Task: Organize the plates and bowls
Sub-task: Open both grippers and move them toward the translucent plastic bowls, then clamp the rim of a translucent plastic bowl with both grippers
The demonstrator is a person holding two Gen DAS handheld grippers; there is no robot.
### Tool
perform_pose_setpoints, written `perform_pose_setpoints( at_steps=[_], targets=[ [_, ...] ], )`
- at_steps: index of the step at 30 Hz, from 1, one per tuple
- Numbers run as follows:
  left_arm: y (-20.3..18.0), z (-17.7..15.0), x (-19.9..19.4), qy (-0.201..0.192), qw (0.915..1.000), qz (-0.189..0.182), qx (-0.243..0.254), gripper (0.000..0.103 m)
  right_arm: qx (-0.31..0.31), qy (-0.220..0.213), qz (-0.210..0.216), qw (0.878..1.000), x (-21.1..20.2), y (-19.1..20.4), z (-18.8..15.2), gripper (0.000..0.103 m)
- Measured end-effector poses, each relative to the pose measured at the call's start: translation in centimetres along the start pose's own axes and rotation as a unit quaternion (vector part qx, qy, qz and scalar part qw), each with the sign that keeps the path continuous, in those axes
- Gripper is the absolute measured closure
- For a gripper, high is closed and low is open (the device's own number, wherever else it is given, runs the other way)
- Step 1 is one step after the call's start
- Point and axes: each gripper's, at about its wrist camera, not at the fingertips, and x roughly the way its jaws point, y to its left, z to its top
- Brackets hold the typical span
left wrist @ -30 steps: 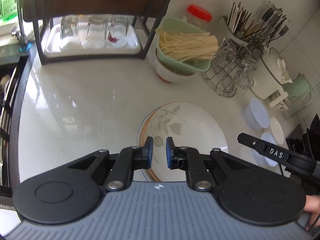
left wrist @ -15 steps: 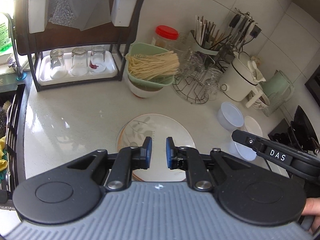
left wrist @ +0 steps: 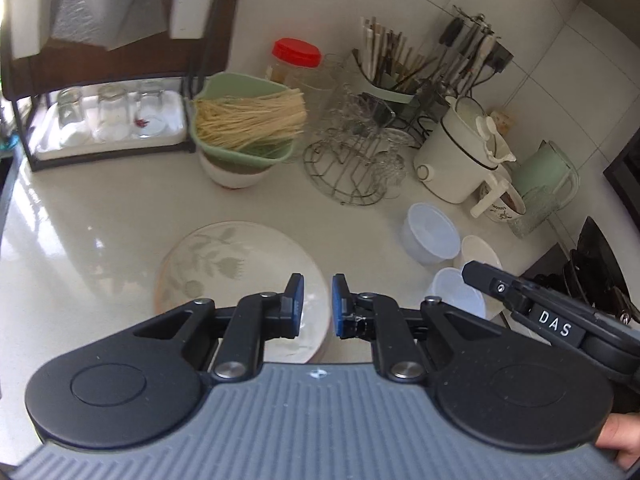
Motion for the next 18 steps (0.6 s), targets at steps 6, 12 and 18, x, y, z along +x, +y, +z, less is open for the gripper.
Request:
perform_pose_setpoints(
  at_steps=[6,12,18],
  targets=[
    [-5.3,0.8,3.2,0.001,0.9998,-0.007,0.019,0.087,0.005,-0.009,-0.011,1.000,0.2,-5.1,1.4,0.086],
    [-9.4,1.3,7.2,0.016,0.9993,-0.011,0.032,0.087,0.005,0.000,-0.021,1.000,1.0,-10.0,2.2,0.086],
    [-13.1,1.1,11.6,0.047,0.9968,-0.017,0.062,0.086,0.018,0.018,-0.031,0.999,2.1,-14.9,2.3,0.085]
  ],
)
